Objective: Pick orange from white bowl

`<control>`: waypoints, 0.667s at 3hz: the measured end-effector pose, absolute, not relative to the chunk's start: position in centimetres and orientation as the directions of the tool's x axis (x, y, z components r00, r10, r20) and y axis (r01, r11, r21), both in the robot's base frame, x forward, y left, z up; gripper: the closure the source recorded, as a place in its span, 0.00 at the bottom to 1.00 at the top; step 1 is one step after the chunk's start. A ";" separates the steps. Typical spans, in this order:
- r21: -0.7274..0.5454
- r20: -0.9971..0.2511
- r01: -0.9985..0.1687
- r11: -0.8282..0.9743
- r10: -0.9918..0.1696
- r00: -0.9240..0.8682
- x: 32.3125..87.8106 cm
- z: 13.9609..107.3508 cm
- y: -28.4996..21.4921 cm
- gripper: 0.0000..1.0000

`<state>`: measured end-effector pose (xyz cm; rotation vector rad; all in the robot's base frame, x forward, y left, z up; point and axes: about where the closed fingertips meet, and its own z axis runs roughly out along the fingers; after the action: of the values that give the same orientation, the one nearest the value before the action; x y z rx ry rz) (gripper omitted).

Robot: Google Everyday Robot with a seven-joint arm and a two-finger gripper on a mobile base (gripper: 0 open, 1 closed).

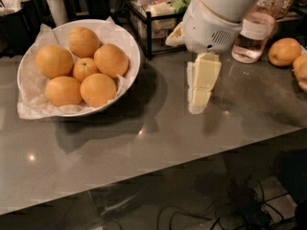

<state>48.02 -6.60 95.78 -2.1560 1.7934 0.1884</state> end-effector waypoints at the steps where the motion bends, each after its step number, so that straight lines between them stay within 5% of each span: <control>1: -0.172 -0.318 -0.962 -0.213 -0.912 0.259 48.6 95.7 -3.8 0.00; 2: -0.208 -0.314 -0.942 -0.263 -0.894 0.320 48.7 96.6 -1.6 0.00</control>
Offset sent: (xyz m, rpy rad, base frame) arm 0.0042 0.0721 0.0184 0.0159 -0.0642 0.1873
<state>48.66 -1.60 96.64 -2.2376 1.6372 0.1881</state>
